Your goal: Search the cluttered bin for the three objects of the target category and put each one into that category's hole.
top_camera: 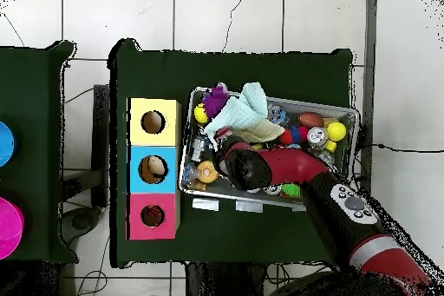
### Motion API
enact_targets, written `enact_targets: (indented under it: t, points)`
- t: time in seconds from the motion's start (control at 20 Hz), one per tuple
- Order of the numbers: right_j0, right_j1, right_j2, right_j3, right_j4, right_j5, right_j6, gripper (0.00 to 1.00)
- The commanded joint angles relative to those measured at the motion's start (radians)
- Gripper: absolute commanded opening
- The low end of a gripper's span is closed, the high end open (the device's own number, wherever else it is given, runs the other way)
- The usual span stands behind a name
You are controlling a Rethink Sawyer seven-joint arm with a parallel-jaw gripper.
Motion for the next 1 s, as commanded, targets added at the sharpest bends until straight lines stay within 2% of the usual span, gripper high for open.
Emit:
enact_targets:
  t: [0.05,0.2,0.45,0.65,0.8,1.0]
  points:
    - [0.069,0.027,0.055,0.071,0.034,0.129,-0.055,1.0]
    - [0.129,-0.009,-0.04,0.042,0.042,0.157,-0.007,1.0]
    - [0.197,-0.026,-0.148,-0.006,0.038,0.185,0.007,1.0]
    - [0.281,-0.061,-0.263,-0.037,0.033,0.199,0.044,1.0]
    - [0.356,-0.133,-0.366,-0.056,0.046,0.339,0.036,1.0]
    - [0.402,-0.165,-0.45,-0.085,0.044,0.455,0.006,1.0]
